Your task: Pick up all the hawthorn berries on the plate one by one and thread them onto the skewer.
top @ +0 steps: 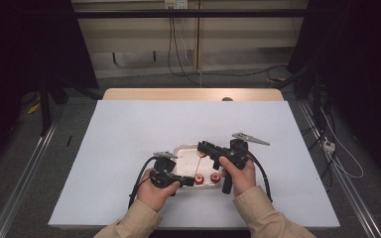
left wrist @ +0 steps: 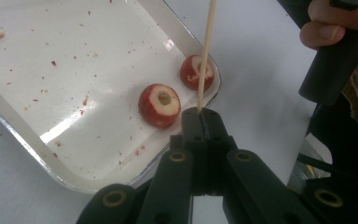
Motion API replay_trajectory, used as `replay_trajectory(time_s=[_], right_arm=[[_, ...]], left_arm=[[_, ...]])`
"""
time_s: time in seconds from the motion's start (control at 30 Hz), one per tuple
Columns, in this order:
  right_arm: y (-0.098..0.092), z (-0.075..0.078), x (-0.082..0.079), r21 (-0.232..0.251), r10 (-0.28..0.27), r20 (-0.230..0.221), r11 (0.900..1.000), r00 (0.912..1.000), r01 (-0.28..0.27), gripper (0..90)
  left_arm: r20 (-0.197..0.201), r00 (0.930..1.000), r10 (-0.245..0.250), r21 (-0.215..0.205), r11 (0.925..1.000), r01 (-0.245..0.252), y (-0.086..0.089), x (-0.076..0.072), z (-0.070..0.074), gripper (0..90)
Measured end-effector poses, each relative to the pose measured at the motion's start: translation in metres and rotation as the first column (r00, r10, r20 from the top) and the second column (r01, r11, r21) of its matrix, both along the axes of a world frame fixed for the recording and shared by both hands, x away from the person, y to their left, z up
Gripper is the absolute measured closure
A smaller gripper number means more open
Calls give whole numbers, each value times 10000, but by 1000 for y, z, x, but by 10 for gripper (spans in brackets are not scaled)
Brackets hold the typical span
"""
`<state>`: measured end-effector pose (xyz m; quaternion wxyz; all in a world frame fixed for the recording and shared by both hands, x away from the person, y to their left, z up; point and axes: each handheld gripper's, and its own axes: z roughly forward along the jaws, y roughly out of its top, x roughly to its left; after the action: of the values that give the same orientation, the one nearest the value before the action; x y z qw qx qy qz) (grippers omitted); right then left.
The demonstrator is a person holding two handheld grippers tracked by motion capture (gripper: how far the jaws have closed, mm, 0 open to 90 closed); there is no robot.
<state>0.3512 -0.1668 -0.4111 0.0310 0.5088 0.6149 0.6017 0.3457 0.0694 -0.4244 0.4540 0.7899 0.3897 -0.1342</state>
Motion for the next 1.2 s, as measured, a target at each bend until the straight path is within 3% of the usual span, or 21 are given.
replay_trajectory(time_s=[0.03,0.07,0.1,0.13,0.17,0.23,0.4,0.5,0.6,0.67,0.77,0.8,0.87,0.93,1.03,1.2], right_arm=[[4,-3,0,-37,592,-429,9982,9973,-594,730],[15,-11,-5,-270,1277,-757,9911,9889,-1300,731],[23,-14,-10,-574,1083,-530,9921,9927,-1113,731],[26,-12,-11,-807,962,-323,9919,9948,-985,734],[24,-13,-6,-529,1157,-595,9915,9915,-1189,736],[19,-14,-2,-276,783,-530,9964,9955,-798,737],[17,-8,2,-64,763,-474,9970,9960,-767,739],[18,-9,3,-1,797,-568,9968,9952,-799,748],[17,-7,2,209,566,-333,9982,9978,-559,857],[15,-5,3,136,549,-179,9984,9983,-546,853],[14,-3,2,15,621,-160,9981,9979,-621,746],[13,-3,2,56,616,-126,9981,9980,-615,692],[13,-1,1,28,559,-92,9984,9984,-559,549],[11,-1,1,-245,590,-79,9979,9982,-591,522],[5,-1,1,-241,627,-72,9977,9980,-629,421],[-7,-4,-1,-1177,694,-242,9904,9973,-718,330]], left_arm=[[392,9987,322,95,9994,-326,1,3,8,900],[519,9981,327,511,9981,-354,1,4,12,900],[461,9982,372,433,9983,-392,2,5,11,900],[97,9989,448,7,9990,-448,6,6,6,900],[-105,9995,299,122,9995,-298,7,7,4,900],[-21,9999,154,265,9995,-153,6,5,1,900],[130,9999,62,260,9996,-65,7,5,6,900],[3,9999,131,225,9997,-131,8,5,5,900],[-116,9999,9,242,9997,-7,9,4,5,900],[-117,9999,111,203,9997,-109,9,3,6,900],[-216,9997,140,223,9997,-135,10,5,3,900],[-219,9992,342,215,9992,-337,10,5,2,900],[-251,9993,294,305,9991,-287,14,7,1,900],[-195,9987,472,274,9985,-466,17,7,2,900],[-75,9978,655,416,9970,-651,24,9,2,900],[136,9969,781,498,9957,-787,35,9,4,900]])
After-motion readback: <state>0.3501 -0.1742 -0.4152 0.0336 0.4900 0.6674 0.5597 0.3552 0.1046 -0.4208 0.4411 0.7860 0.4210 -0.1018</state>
